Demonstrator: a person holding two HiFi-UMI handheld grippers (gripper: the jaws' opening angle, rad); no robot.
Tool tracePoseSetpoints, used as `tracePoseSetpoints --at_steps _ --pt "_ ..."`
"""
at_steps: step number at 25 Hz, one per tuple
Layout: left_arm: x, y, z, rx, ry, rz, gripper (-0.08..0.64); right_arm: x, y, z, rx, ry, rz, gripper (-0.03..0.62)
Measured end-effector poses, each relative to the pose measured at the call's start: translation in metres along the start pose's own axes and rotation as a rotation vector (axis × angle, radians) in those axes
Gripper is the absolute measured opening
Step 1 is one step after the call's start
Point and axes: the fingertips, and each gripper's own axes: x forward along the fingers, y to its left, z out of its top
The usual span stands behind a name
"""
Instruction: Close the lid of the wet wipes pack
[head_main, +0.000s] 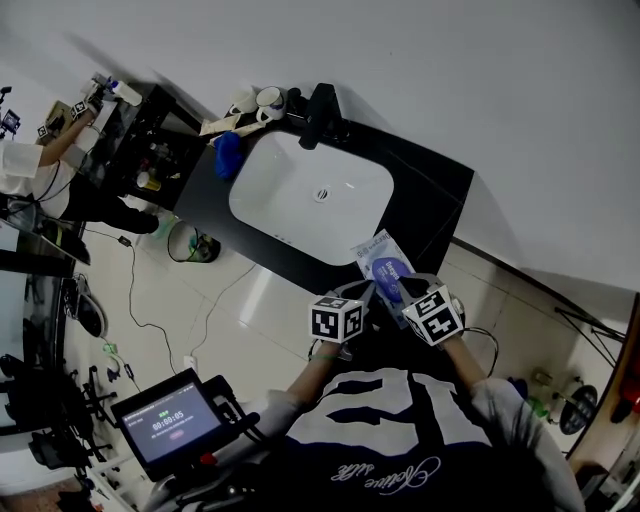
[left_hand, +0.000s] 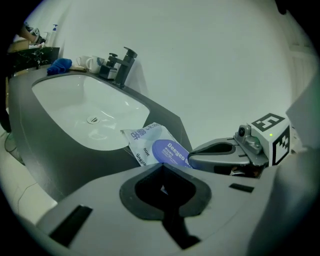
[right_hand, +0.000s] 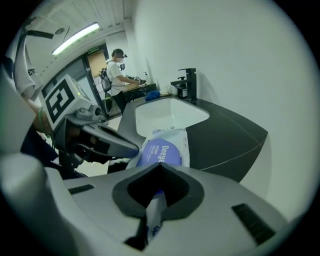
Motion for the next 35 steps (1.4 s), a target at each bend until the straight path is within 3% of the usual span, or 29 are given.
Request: tracePoseSetpoints --at_steps 3,14,17,20,23,28,33,35 --pt "-0.008 0.006 0.001 -0.001 -0.005 0.008 0.0 0.002 0.0 0.001 -0.038 0.038 -0.031 -0.002" --pt "-0.023 0.003 -0.001 0.068 0.005 -0.055 0.0 0.013 0.002 0.0 -0.029 0.251 -0.039 -0.002" --pt "-0.027 -0.002 0.003 0.098 -0.001 -0.08 0.0 0.015 0.0 0.001 -0.005 0.266 -0.047 -0.002" --pt "-0.037 -0.01 0.006 0.132 -0.013 -0.115 0.0 0.01 -0.004 0.001 0.061 0.185 -0.088 -0.002" --pt "-0.054 -0.016 0.005 0.146 -0.028 -0.151 0.0 0.001 -0.004 -0.002 0.152 0.089 -0.179 -0.002" --pt "-0.082 -0.022 -0.009 0.094 -0.071 -0.198 0.0 -0.031 0.016 -0.011 0.245 -0.051 -0.318 -0.002" --pt "-0.093 -0.032 -0.024 0.075 -0.088 -0.229 0.0 -0.06 0.055 -0.014 0.461 -0.253 -0.304 -0.002" --pt "-0.094 -0.034 -0.028 0.08 -0.078 -0.243 0.0 -0.063 0.068 -0.012 0.504 -0.292 -0.285 -0.002"
